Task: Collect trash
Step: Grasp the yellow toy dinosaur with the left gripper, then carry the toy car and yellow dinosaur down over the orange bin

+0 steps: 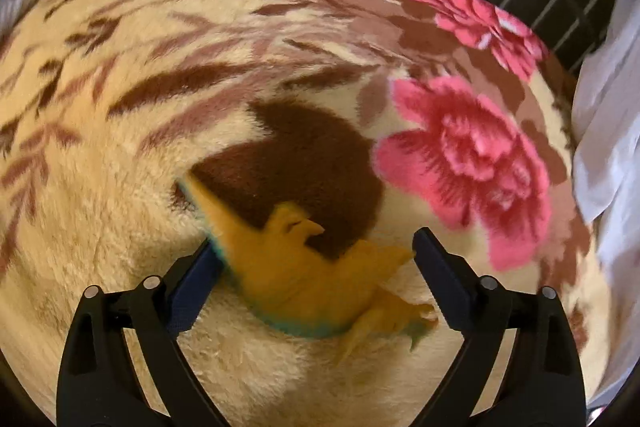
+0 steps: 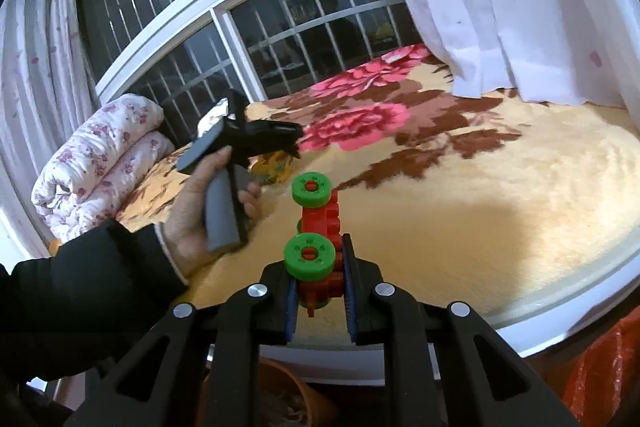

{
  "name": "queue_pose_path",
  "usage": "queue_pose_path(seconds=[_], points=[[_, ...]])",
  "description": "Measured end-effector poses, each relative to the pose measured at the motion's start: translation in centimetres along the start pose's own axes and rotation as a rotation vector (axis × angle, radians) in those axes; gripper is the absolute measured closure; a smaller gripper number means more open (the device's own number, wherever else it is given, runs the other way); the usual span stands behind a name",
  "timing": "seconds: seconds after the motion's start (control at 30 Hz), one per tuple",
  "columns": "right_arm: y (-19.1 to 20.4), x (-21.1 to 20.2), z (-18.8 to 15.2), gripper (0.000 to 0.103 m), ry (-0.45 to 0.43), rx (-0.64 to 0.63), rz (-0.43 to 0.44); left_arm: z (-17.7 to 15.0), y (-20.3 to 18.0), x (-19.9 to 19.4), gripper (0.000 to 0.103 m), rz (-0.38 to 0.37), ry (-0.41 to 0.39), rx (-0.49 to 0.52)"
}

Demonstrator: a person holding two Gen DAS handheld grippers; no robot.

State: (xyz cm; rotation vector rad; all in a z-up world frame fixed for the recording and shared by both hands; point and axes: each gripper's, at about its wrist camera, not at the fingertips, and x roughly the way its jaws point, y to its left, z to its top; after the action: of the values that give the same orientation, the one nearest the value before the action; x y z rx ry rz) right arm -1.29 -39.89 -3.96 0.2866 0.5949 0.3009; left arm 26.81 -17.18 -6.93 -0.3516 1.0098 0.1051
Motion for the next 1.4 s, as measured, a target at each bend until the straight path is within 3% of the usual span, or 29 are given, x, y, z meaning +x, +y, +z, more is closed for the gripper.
queue_pose_path(seconds=[0.03,0.27,0.53,0.7,0.83,1.17,1.4], points=[[0.1,0.1,0.0,0.085,0.0,0.001,0.004,0.0,-0.1,-0.1,0.03,0.0,-0.001,0.022],[1.0,0.3,0.0,0.085,0.007,0.003,0.024,0.0,0.9,-1.7,0.031,-0.137,0.001,0.134],[2.6,0.2,0.3,0.085,0.013,0.001,0.049,-3.8,2.6,-10.6,0.031,-0.201,-0.223,0.397],[4.7,0.2,0.2,0.085,0.024,-0.024,0.078,-7.6,6.6,-16.2,0.031,-0.248,-0.304,0.452],[6.7,0.4,-0.7,0.085,0.056,-0.027,0.109,-12.3,10.0,-20.0,0.031,-0.239,-0.36,0.502],[10.6,-0.5,-4.6,0.085,0.122,-0.082,0.099,-22.1,16.5,-22.9,0.031,-0.196,-0.361,0.584],[13.2,-0.5,-8.2,0.085,0.211,-0.147,0.081,-26.0,19.3,-20.5,0.031,-0.15,-0.271,0.617]])
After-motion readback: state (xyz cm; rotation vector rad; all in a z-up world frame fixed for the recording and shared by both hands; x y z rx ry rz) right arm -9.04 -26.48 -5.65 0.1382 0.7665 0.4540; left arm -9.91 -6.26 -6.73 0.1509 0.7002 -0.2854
